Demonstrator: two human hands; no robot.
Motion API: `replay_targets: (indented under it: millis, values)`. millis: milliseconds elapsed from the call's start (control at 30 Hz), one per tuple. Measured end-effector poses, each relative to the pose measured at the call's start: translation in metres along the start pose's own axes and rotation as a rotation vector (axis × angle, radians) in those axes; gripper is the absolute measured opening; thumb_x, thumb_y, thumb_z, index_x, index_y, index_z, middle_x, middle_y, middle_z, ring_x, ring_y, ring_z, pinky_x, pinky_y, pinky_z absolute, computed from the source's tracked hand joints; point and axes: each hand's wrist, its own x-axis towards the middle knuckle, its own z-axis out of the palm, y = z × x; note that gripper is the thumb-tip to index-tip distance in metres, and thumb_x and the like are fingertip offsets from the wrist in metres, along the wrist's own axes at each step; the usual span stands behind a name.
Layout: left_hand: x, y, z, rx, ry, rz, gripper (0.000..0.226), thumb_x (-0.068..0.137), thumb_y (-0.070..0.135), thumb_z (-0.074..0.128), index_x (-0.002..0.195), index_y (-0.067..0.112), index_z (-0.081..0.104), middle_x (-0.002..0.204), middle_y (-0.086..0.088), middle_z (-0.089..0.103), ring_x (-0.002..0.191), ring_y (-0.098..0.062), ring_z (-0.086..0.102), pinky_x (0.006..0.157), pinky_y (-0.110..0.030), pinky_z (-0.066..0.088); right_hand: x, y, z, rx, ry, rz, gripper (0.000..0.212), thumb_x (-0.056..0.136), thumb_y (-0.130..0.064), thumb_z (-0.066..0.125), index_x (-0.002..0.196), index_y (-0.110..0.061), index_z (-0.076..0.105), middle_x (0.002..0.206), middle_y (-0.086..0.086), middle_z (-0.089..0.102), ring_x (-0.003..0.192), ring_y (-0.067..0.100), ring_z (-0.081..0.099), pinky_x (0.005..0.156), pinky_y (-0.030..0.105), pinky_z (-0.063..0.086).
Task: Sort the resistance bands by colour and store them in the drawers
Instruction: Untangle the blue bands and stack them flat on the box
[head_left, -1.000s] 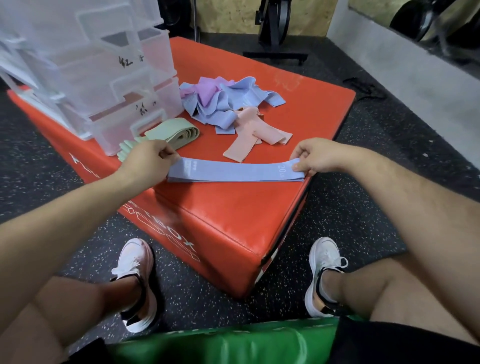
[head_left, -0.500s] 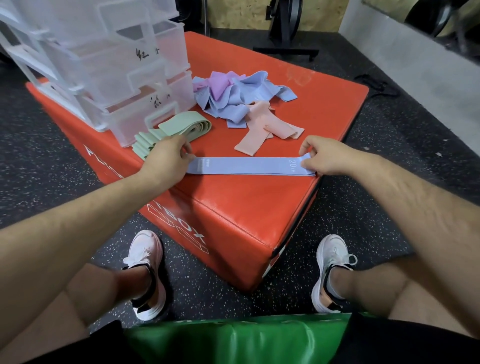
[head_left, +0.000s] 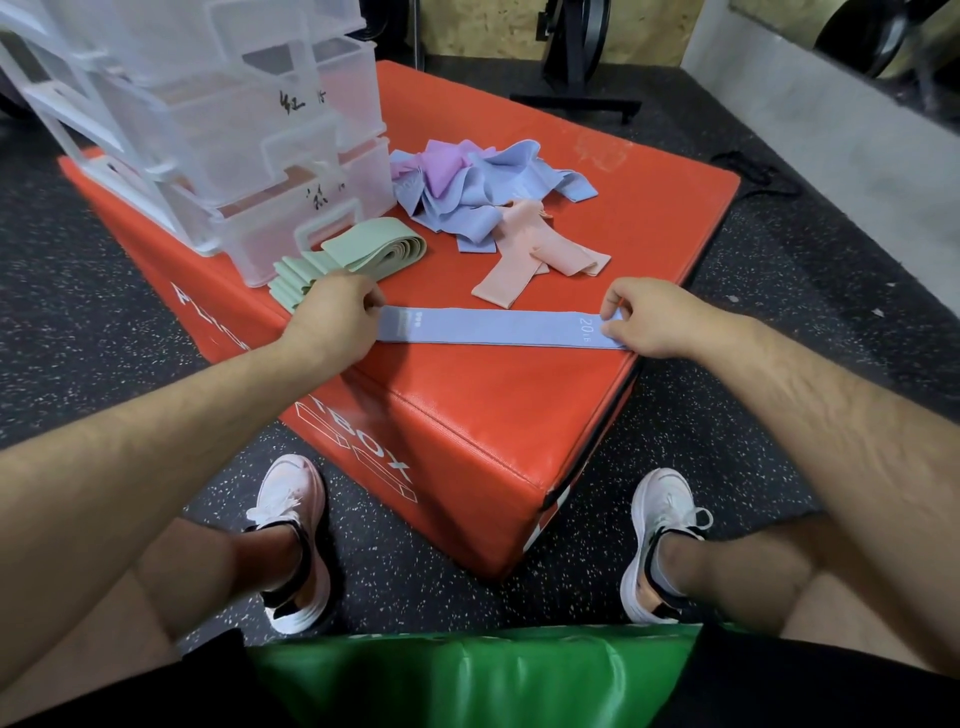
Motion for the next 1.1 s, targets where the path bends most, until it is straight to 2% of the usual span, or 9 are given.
replay_targets:
  millis: [167,267,367,467,633,733,867,1000,1100]
  values:
    - [-0.006,0.000,0.004,0.081,0.017,0.105,0.017,0.090,0.008,0.058,0.098,0.001,0.072,0.109,-0.018,0.053,0.093,-0.037,0.056,0.088,-0.039,0.047,0.000,0.005,0.002,-0.044,0.006,-0.016,0.008,0.088,-0.033,0.067,0.091,-0.033,0.060,0.100,-0.001,0.052,0.096,0.022,0.054,0.087,0.035,0.047]
    - [-0.011,0.002,0.007,0.143,-0.012,0.228,0.019,0.092,0.018,0.059,0.091,0.002,0.070,0.099,-0.016,0.056,0.093,-0.038,0.056,0.086,-0.042,0.048,-0.001,0.005,0.001,-0.056,0.002,-0.025,0.007,0.089,-0.034,0.066,0.093,-0.033,0.060,0.097,-0.003,0.053,0.103,0.024,0.051,0.091,0.037,0.045]
    - [-0.009,0.005,0.002,0.170,-0.026,0.224,0.020,0.091,0.020,0.060,0.088,0.002,0.070,0.094,-0.016,0.059,0.093,-0.037,0.057,0.085,-0.041,0.048,-0.003,-0.001,-0.004,-0.114,-0.007,-0.027,0.004,0.089,-0.035,0.063,0.090,-0.035,0.060,0.094,-0.006,0.051,0.108,0.022,0.046,0.095,0.041,0.046]
    - [-0.004,0.013,-0.003,0.199,-0.024,0.214,0.023,0.090,0.024,0.061,0.093,0.003,0.069,0.096,-0.017,0.058,0.097,-0.038,0.055,0.086,-0.042,0.048,-0.001,-0.012,-0.010,-0.172,0.057,-0.067,0.006,0.090,-0.038,0.057,0.091,-0.034,0.061,0.094,-0.007,0.050,0.107,0.022,0.045,0.094,0.045,0.048]
    - [0.019,0.047,-0.005,0.138,-0.020,0.210,0.029,0.091,0.033,0.059,0.097,0.007,0.068,0.098,-0.014,0.059,0.098,-0.037,0.057,0.089,-0.044,0.049,0.016,-0.046,-0.011,-0.038,0.181,-0.205,0.010,0.094,-0.038,0.056,0.094,-0.029,0.062,0.078,-0.019,0.038,0.101,0.023,0.046,0.089,0.043,0.048]
    - [0.038,0.070,-0.003,0.109,-0.026,0.208,0.038,0.086,0.039,0.052,0.097,0.007,0.068,0.096,-0.013,0.062,0.095,-0.034,0.060,0.087,-0.043,0.049,0.033,-0.070,-0.011,0.019,0.224,-0.267,0.013,0.094,-0.036,0.056,0.100,-0.027,0.064,0.080,-0.020,0.040,0.101,0.024,0.047,0.089,0.043,0.047]
    - [0.066,0.091,0.004,0.096,-0.118,0.233,0.031,0.085,0.033,0.057,0.099,0.007,0.065,0.092,-0.016,0.060,0.093,-0.037,0.059,0.079,-0.043,0.049,0.062,-0.091,-0.005,0.052,0.219,-0.260,0.021,0.092,-0.038,0.051,0.107,-0.031,0.064,0.117,0.000,0.056,0.116,0.031,0.047,0.097,0.044,0.044]
    - [0.093,0.096,0.005,-0.002,-0.191,0.218,0.032,0.086,0.025,0.053,0.116,0.018,0.062,0.106,-0.011,0.056,0.107,-0.030,0.053,0.092,-0.041,0.047,0.093,-0.101,0.003,-0.008,0.174,-0.226,0.029,0.095,-0.024,0.048,0.119,-0.023,0.064,0.138,0.007,0.047,0.131,0.033,0.036,0.103,0.037,0.035]
    - [0.107,0.097,0.006,0.001,-0.247,0.162,0.015,0.088,0.010,0.049,0.091,0.016,0.062,0.097,-0.011,0.056,0.107,-0.032,0.051,0.085,-0.038,0.043,0.110,-0.105,0.009,-0.036,0.151,-0.204,0.035,0.091,-0.024,0.051,0.122,-0.031,0.066,0.154,0.001,0.037,0.140,0.032,0.030,0.111,0.040,0.032]
